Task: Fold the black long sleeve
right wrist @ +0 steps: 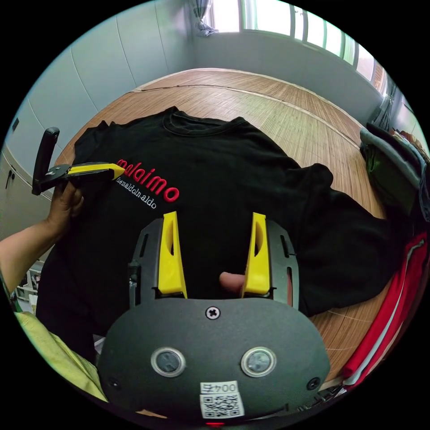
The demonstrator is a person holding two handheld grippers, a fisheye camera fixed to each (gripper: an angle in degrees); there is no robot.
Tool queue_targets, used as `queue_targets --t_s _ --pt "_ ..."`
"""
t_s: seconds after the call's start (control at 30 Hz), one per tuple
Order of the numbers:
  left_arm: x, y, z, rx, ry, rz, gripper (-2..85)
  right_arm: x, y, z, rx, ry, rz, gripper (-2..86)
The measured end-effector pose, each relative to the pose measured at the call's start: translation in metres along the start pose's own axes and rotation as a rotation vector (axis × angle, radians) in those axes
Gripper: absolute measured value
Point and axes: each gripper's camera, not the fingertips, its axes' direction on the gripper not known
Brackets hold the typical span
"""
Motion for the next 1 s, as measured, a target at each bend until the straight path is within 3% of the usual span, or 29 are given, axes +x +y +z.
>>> queue_targets --t_s 0.3,0.43,0.5,0.67,0.77,1.0 --pt "0.001 -0.003 0.003 -0.002 0.001 -0.001 0.6 0.103 -0.014 -0.074 0.018 -0.027 0.026 20.1" --pt "0.001 -0.005 0.004 -0.002 0.006 -0.003 0.5 0.209 0.007 -0.158 0.204 -0.240 0.090 6.5" --pt "0.002 -0.005 0.005 -0.002 0.004 -0.003 0.5 0.281 0.026 -0.204 0.304 -0.255 0.198 7.3" --pt "0.005 -0.006 0.006 -0.001 -0.006 0.002 0.5 0.561 0.109 -0.282 0.427 -0.340 0.677 10.0" --pt "0.007 -0.007 0.007 -0.001 -0.012 0.005 0.5 0.671 0.149 -0.303 0.424 -0.242 0.916 10.8" --pt "0.008 -0.008 0.009 0.000 -0.009 0.004 0.6 0.798 0.175 -0.311 0.368 -0.202 1.129 11.5"
